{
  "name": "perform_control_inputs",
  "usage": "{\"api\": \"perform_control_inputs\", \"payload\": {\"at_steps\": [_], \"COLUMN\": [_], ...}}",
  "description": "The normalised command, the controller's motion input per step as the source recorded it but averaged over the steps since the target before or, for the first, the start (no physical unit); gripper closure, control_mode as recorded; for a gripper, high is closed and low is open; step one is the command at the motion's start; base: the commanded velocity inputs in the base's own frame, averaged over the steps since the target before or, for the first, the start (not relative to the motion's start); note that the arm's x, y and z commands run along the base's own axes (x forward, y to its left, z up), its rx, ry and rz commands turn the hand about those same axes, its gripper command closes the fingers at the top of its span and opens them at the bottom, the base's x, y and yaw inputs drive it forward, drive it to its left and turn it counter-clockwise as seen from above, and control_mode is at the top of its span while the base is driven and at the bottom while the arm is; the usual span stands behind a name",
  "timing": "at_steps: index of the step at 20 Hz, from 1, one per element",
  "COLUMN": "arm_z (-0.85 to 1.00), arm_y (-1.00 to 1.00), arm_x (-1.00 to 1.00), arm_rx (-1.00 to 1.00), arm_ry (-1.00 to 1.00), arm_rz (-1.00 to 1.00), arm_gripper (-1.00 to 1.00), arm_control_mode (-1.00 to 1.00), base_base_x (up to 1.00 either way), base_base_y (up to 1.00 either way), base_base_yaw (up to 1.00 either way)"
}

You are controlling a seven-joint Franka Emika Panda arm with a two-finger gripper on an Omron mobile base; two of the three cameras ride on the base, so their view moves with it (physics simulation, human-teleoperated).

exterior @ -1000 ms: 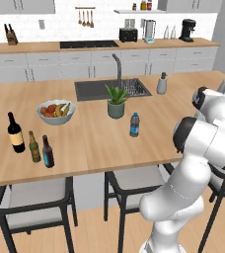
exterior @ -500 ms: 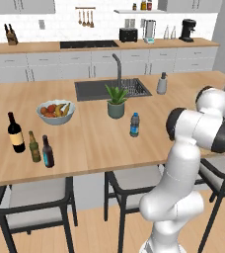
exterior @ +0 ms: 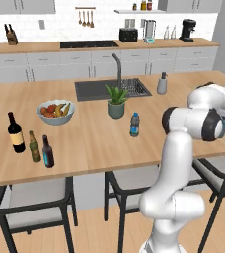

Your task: Move the plastic bottles in the middle to the plastics group, and the glass bottles in the middle to the glass group.

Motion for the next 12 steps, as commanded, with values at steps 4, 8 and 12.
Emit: {"api": "perform_control_inputs", "payload": {"at_steps": [4, 8, 12], "arm_z": [-0.06, -0.08, -0.01], "arm_y": [-0.31, -0.37, -0.23], "arm_x": [0.37, 0.34, 0.42], "arm_rx": [0.11, 0.02, 0.0], "arm_ry": [-0.04, 0.0, 0.0], "arm_rz": [-0.11, -0.15, -0.17], "arm_gripper": [1.0, 1.0, 1.0], "arm_control_mode": [-1.0, -1.0, -1.0], "base_base_x": [0.0, 0.0, 0.0], "base_base_y": [0.0, 0.0, 0.0], "base_base_yaw": [0.0, 0.0, 0.0]}}
